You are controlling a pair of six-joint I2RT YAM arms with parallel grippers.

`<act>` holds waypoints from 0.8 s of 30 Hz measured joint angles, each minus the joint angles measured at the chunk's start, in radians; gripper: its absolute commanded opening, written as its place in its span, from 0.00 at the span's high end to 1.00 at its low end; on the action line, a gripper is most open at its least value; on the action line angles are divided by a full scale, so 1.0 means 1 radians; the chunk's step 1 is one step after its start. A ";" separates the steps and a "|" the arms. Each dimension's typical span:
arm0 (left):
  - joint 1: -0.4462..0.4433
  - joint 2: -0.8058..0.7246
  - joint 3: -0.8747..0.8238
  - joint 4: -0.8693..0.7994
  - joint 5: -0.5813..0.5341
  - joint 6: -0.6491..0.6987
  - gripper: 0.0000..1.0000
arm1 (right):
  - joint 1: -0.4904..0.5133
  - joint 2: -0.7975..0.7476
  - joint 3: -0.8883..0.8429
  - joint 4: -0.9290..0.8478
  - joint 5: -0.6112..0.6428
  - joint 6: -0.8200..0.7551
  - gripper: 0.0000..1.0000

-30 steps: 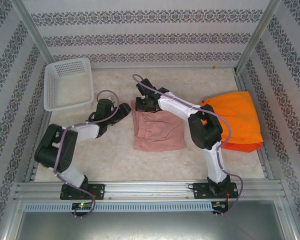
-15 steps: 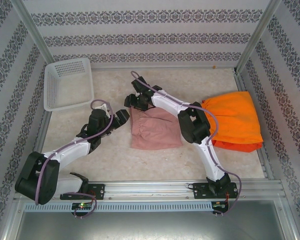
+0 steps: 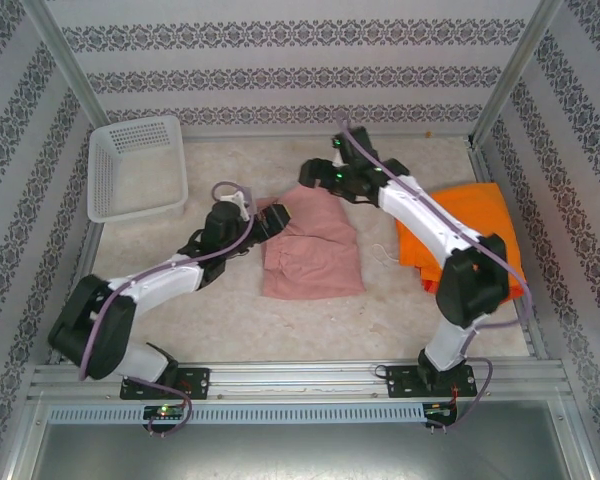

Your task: Fold and stack the shorts

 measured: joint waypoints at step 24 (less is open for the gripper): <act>-0.039 0.223 -0.152 0.291 -0.025 -0.028 0.15 | -0.100 0.148 -0.266 -0.010 -0.130 -0.231 0.16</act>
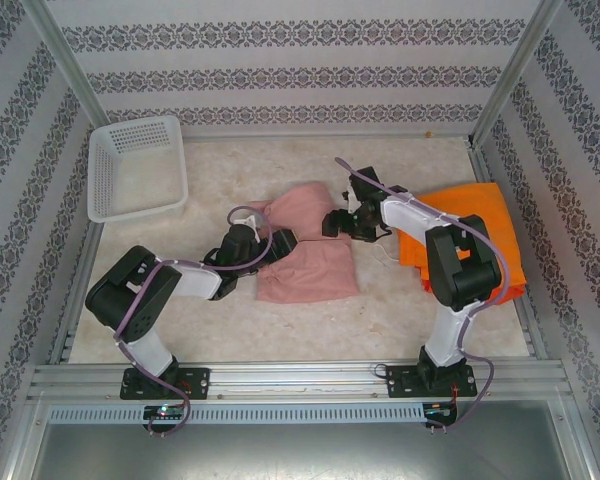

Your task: Fold and stack the shorts

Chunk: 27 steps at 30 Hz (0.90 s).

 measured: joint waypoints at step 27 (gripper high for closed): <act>0.008 -0.287 -0.005 -0.265 -0.069 0.061 0.00 | 0.047 -0.072 0.002 -0.061 0.109 -0.014 1.00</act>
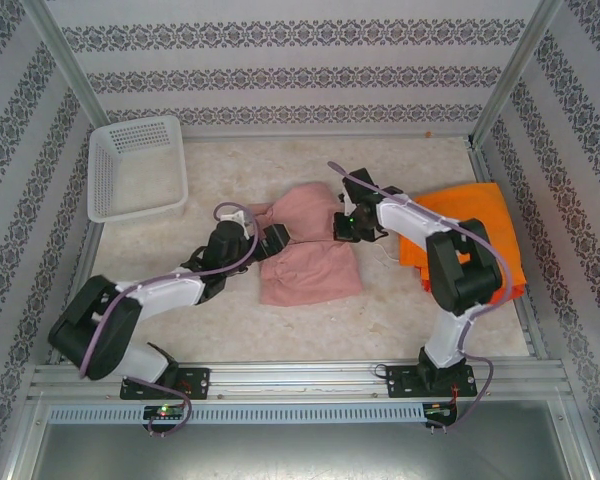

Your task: Fold and stack the shorts

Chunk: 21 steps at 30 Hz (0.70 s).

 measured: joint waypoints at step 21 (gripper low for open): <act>0.007 -0.123 -0.039 -0.102 -0.054 0.030 0.00 | -0.053 -0.182 0.277 -0.426 0.508 -0.196 1.00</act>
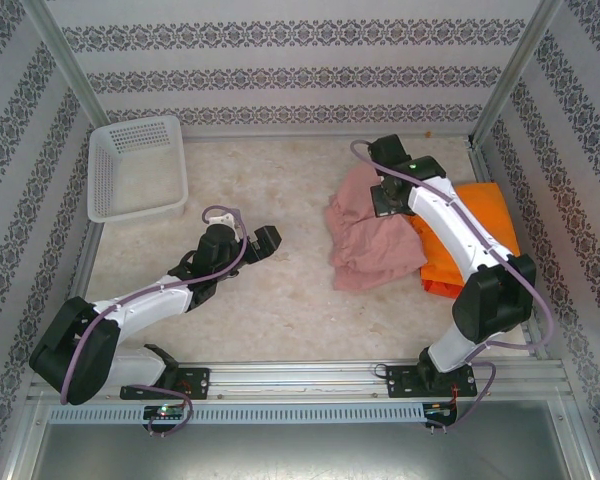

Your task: Fold and stack the shorts

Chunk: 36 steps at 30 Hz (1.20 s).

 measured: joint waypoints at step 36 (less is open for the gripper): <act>0.027 -0.016 -0.015 0.000 -0.014 0.000 0.00 | -0.473 -0.075 0.201 -0.076 0.002 -0.238 1.00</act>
